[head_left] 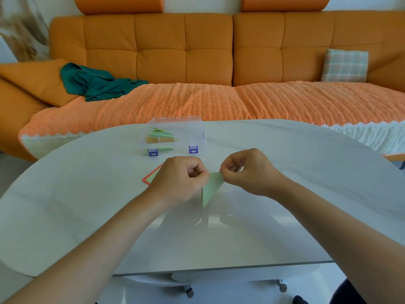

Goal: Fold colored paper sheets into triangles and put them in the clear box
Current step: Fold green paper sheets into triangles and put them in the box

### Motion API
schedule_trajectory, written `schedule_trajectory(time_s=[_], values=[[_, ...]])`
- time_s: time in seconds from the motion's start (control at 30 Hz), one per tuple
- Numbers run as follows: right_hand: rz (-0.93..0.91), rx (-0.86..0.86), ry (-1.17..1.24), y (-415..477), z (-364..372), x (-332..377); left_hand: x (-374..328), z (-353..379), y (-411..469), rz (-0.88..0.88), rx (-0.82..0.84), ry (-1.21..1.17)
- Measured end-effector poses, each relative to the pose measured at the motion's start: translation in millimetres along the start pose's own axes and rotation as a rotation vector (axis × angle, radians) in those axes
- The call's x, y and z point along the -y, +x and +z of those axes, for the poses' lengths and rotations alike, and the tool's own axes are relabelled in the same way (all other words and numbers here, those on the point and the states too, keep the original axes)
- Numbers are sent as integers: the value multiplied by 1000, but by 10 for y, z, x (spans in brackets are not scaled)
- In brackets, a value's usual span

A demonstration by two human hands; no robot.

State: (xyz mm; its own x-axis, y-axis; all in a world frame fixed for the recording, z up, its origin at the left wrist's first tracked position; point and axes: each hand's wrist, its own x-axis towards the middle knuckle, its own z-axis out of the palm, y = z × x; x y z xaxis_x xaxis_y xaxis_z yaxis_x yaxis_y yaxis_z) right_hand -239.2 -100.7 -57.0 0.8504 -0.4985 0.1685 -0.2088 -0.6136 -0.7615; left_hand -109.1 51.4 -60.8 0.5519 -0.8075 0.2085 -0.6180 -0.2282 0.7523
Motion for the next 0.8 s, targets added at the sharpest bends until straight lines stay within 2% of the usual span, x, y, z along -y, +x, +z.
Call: schedule_trajectory(time_s=[0.27,0.43,0.57,0.8], values=[[83,-21,-27,54,-34,-145,53,-55,22,15,-30,88],[139,-101,-69,86,-89,-249,50,-139,64,-23,-103,81],[31,-45,78,63,-27,-144,52,-104,26,-38,-24,17],[-69,19,-20,56,117,-36,36,-39,6,33,9,-6]])
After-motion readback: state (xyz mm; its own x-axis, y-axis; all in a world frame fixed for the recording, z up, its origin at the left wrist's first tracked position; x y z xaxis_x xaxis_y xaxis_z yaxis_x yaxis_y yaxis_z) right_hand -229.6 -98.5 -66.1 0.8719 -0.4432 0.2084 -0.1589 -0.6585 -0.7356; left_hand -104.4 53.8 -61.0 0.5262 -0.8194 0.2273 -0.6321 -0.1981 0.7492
